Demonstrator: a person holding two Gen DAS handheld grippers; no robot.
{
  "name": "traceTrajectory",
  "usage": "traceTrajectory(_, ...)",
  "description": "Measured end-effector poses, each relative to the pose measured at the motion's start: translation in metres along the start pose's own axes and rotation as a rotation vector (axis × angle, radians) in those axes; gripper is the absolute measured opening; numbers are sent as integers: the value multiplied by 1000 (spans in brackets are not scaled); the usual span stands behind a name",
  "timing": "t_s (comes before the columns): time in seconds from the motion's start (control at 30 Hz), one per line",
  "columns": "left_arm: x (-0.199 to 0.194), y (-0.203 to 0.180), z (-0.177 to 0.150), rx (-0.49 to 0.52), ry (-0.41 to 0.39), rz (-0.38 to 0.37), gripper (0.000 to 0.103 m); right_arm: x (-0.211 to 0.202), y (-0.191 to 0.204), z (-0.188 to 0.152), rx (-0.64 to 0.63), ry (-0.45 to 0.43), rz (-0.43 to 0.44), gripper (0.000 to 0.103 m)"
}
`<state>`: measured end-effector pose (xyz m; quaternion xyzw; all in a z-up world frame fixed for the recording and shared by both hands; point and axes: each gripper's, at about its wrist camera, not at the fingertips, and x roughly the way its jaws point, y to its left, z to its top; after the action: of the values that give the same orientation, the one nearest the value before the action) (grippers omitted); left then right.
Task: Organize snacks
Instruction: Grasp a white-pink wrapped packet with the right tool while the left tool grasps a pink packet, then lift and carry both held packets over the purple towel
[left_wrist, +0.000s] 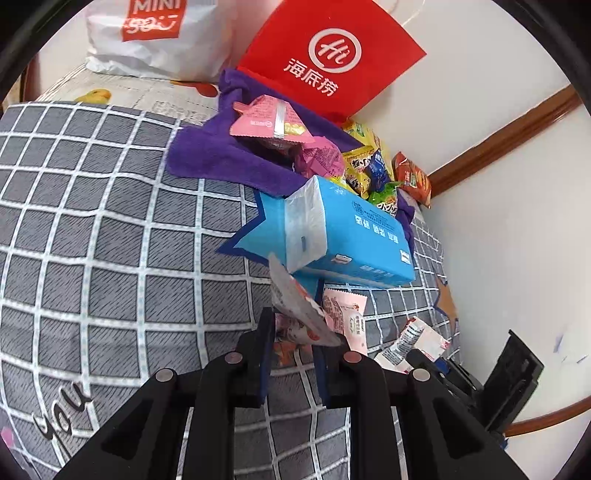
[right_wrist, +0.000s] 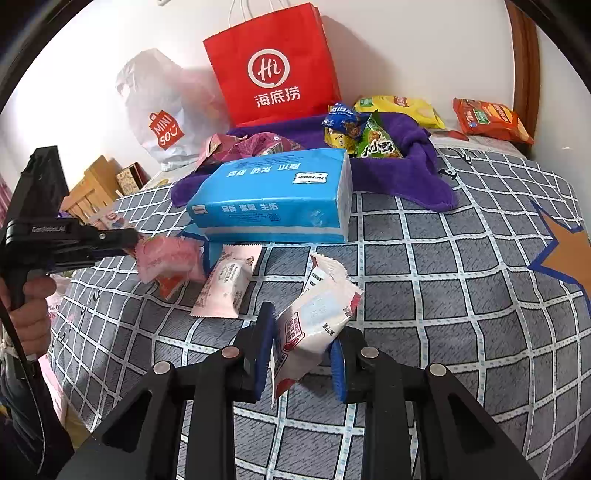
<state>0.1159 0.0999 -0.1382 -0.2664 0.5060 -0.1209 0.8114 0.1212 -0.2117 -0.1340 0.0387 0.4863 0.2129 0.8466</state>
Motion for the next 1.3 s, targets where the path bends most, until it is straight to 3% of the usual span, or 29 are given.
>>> traceTrajectory(0.2,-24,1,-2,5,-40,-21,16,-7,1,3,-6,-1,-5,25)
traceTrajectory(0.33,-15,0,2,14,-29,14,16,-6,2,4,-5,0,-5,24)
traceTrajectory(0.5,-2,-2,7,3,-30,3,15,-9,1,5,5,4,-5,22)
traceTrajectory(0.7,-21,-16,15,47,-85,24,14,-27,0,15,-6,-34,-34,21)
traceTrajectory(1.3,-40,-68,60,134,-119,-38,14,-38,12,86,0,-108,-89,20)
